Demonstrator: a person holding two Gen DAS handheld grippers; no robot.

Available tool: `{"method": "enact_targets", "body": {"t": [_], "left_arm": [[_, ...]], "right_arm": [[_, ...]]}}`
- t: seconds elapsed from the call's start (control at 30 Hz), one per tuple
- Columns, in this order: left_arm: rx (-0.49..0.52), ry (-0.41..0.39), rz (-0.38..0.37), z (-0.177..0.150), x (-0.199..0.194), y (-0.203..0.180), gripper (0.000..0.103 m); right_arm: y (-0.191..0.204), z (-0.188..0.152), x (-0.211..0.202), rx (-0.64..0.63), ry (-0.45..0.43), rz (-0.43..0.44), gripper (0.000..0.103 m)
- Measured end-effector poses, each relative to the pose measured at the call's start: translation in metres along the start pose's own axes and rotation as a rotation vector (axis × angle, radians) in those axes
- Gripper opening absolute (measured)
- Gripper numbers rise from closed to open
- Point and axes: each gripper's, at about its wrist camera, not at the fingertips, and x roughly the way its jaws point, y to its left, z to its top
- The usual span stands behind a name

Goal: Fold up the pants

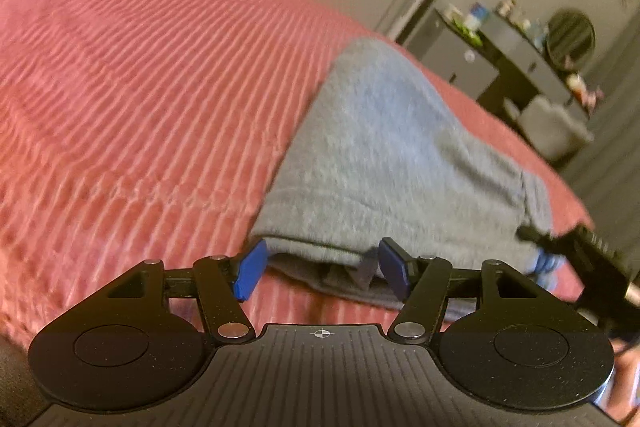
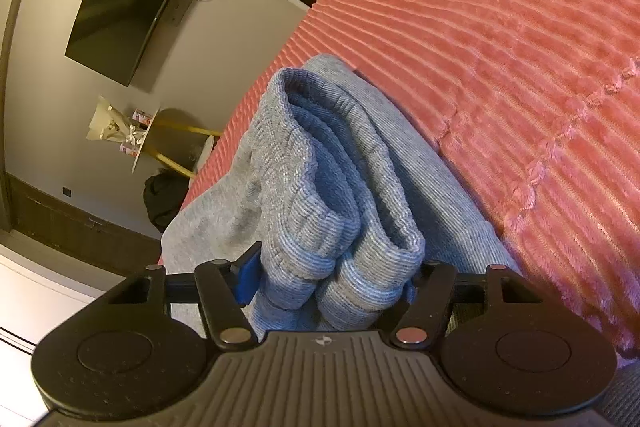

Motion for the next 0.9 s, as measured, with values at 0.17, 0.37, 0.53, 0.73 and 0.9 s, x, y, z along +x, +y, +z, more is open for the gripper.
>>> {"method": "enact_targets", "body": {"t": [0.17,0.37,0.53,0.73,0.9], "left_arm": [[-0.160,0.069,-0.117,0.008,0.008,0.020,0.073],[-0.345,0.169,-0.274,0.011,0.026,0.034,0.074],[-0.516,0.187,-0.251,0.012,0.044,0.051,0.069],[-0.691,0.125,-0.299,0.011,0.053,0.071,0.037],[-0.651,0.152,-0.265,0.013,0.064,0.068,0.048]], "right_arm": [[-0.008,0.002,-0.003,0.047,0.015,0.030,0.066],[-0.015,0.005,-0.003,0.079,0.026,0.052,0.066],[-0.016,0.005,-0.003,0.084,0.023,0.061,0.067],[-0.014,0.003,-0.009,0.071,0.000,0.093,0.049],[-0.004,0.003,-0.003,0.028,0.020,0.058,0.061]]}}
